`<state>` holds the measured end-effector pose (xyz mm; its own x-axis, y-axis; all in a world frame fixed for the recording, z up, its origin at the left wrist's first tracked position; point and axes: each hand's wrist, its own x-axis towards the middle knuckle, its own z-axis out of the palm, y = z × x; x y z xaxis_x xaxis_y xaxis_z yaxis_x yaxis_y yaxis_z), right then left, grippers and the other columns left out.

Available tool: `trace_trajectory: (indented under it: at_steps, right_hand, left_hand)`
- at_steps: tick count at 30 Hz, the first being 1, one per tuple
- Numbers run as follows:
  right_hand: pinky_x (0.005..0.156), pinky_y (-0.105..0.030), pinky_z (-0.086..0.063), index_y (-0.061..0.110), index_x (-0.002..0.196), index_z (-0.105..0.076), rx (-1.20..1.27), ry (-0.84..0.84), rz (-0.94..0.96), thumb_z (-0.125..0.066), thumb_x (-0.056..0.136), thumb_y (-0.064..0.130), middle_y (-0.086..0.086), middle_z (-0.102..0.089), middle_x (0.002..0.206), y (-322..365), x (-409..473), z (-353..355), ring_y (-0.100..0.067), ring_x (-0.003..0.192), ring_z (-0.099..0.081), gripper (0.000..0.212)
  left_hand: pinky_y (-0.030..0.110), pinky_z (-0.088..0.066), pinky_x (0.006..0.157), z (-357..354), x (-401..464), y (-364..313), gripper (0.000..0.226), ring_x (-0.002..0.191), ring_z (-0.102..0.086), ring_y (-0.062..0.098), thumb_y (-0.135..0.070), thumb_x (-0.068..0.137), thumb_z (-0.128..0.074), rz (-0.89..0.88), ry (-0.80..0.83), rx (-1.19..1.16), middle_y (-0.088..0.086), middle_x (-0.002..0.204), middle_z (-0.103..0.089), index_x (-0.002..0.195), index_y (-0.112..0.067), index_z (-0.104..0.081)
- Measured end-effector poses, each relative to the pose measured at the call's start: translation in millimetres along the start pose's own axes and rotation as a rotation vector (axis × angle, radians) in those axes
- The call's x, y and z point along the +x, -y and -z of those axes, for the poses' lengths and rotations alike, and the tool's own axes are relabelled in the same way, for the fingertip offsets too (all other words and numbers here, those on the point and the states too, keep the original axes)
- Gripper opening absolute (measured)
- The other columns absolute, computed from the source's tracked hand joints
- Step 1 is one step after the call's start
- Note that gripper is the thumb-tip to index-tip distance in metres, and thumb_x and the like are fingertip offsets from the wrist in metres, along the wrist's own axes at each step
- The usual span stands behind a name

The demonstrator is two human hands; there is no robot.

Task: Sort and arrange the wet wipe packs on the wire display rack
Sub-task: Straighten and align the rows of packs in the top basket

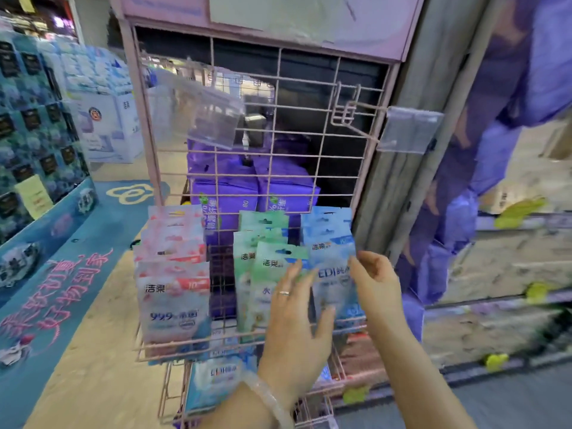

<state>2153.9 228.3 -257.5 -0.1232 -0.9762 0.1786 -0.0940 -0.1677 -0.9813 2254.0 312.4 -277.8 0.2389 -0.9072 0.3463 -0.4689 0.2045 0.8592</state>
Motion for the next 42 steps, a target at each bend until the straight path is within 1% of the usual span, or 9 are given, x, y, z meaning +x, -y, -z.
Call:
trace_trajectory:
  at_steps: [4, 7, 10, 16, 21, 26, 31, 36, 42]
  right_hand:
    - [0.099, -0.03, -0.041, 0.017, 0.109, -0.056, -0.191, 0.097, 0.133, -0.059, 0.087, 0.023, -0.003, -0.058, 0.115, -1, -19, -2, -0.015, 0.111, -0.054, 0.023]
    - [0.1, -0.017, -0.034, 0.026, 0.117, -0.051, -0.252, 0.195, 0.242, -0.053, 0.086, 0.043, 0.013, -0.049, 0.12, 3, -36, -16, 0.003, 0.116, -0.044, 0.036]
    - [0.092, -0.01, -0.038, 0.034, 0.114, -0.047, -0.143, 0.533, -0.12, -0.045, 0.088, 0.048, 0.025, -0.051, 0.115, 14, -45, -41, 0.005, 0.116, -0.048, 0.03]
    - [0.105, -0.037, -0.036, 0.015, 0.124, -0.046, -0.312, 0.507, -0.077, -0.039, 0.084, 0.061, -0.005, -0.053, 0.127, 12, -36, -72, -0.021, 0.121, -0.049, 0.061]
    - [0.106, -0.025, -0.026, 0.027, 0.136, -0.039, -0.153, 0.533, -0.155, -0.029, 0.082, 0.067, 0.011, -0.042, 0.142, 7, -21, -50, -0.012, 0.132, -0.039, 0.067]
    - [0.078, -0.02, -0.05, 0.025, 0.104, -0.056, 0.286, 0.533, -0.28, -0.032, 0.086, 0.056, 0.009, -0.068, 0.097, 1, 4, -13, -0.006, 0.092, -0.065, 0.043]
    - [0.06, -0.018, -0.054, 0.014, 0.09, -0.063, 0.196, 0.007, -0.021, -0.054, 0.089, 0.034, -0.006, -0.072, 0.091, -13, 36, 24, -0.018, 0.084, -0.067, 0.022]
    - [0.096, -0.039, -0.046, 0.006, 0.115, -0.056, -0.089, 0.31, -0.288, -0.042, 0.069, 0.075, -0.008, -0.066, 0.103, -18, 51, 7, -0.02, 0.095, -0.061, 0.084]
    - [0.067, -0.021, -0.056, 0.022, 0.1, -0.06, 0.176, 0.261, -0.079, -0.059, 0.049, 0.076, 0.009, -0.076, 0.092, -24, 54, 11, -0.009, 0.086, -0.071, 0.075]
  left_hand:
    - [0.016, -0.005, 0.115, 8, 23, 26, 0.097, 0.143, -0.008, 0.011, -0.027, 0.068, -0.078, 0.16, -0.381, -0.029, 0.008, 0.154, -0.014, 0.144, -0.013, -0.02]
    - [0.048, -0.025, 0.115, 20, 37, 45, 0.128, 0.14, -0.028, 0.029, -0.045, 0.048, -0.086, 0.38, -0.279, -0.122, 0.017, 0.15, -0.029, 0.145, -0.014, -0.009]
    - [0.049, -0.039, 0.107, 27, 41, 48, 0.136, 0.13, -0.046, 0.03, -0.048, 0.041, -0.084, 0.435, -0.157, -0.208, 0.013, 0.144, -0.042, 0.145, -0.02, -0.002]
    - [0.045, -0.029, 0.113, 34, 35, 41, 0.1, 0.136, -0.036, 0.031, -0.007, 0.074, -0.072, 0.421, -0.206, -0.088, 0.02, 0.148, -0.033, 0.147, -0.003, -0.003]
    - [0.002, -0.016, 0.107, 15, -3, 10, 0.062, 0.132, -0.016, -0.021, -0.017, 0.087, -0.054, -0.069, -0.24, -0.005, -0.026, 0.142, -0.025, 0.131, -0.046, -0.021]
    - [0.023, -0.023, 0.116, -10, 14, 6, 0.037, 0.137, -0.03, 0.0, -0.022, 0.096, -0.044, 0.239, -0.004, -0.336, -0.016, 0.145, -0.036, 0.128, -0.04, -0.038]
    - [0.022, -0.034, 0.101, -38, 60, 10, 0.08, 0.122, -0.048, 0.009, -0.056, 0.072, -0.066, 0.469, 0.051, -0.3, -0.012, 0.131, -0.051, 0.136, -0.019, -0.035]
    - [0.038, -0.052, 0.094, -59, 86, 19, 0.05, 0.102, -0.067, 0.018, -0.029, 0.06, -0.085, 0.571, 0.026, -0.488, 0.001, 0.104, -0.071, 0.104, -0.017, -0.063]
    - [0.022, -0.057, 0.074, -68, 90, 19, 0.074, 0.092, -0.071, 0.009, -0.01, 0.055, -0.083, 0.283, 0.003, -0.62, -0.002, 0.101, -0.074, 0.122, -0.018, -0.051]
